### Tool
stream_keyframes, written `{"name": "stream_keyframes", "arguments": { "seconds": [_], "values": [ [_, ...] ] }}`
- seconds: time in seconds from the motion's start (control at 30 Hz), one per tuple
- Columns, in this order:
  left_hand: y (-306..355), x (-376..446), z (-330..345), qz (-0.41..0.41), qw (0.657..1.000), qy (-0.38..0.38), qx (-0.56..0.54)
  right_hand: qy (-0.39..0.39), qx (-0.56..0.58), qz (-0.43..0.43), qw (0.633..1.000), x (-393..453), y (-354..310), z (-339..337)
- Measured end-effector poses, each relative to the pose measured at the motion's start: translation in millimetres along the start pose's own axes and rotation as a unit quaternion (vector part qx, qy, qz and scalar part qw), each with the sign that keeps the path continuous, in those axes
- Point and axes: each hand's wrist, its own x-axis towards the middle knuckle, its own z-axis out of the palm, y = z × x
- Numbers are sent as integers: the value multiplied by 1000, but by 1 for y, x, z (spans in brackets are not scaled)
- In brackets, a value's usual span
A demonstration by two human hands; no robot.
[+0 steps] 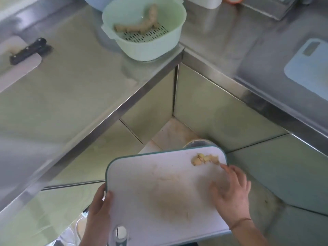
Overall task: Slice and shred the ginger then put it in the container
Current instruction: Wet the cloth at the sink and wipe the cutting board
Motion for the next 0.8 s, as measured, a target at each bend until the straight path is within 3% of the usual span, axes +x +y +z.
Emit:
{"name": "stream_keyframes", "arguments": {
  "seconds": [0.27,0.4,0.5,0.8],
  "values": [
    [-83,70,37,-4,999,12,44,-121,-73,-10,990,29,72,85],
    [-104,88,52,1,997,17,73,-146,-218,-166,951,37,69,121],
    [-117,93,59,-3,997,8,74,-178,-250,-248,919,44,69,146],
    [-128,104,58,-12,997,29,74,-227,-255,-277,898,61,105,176]
  ]
}}
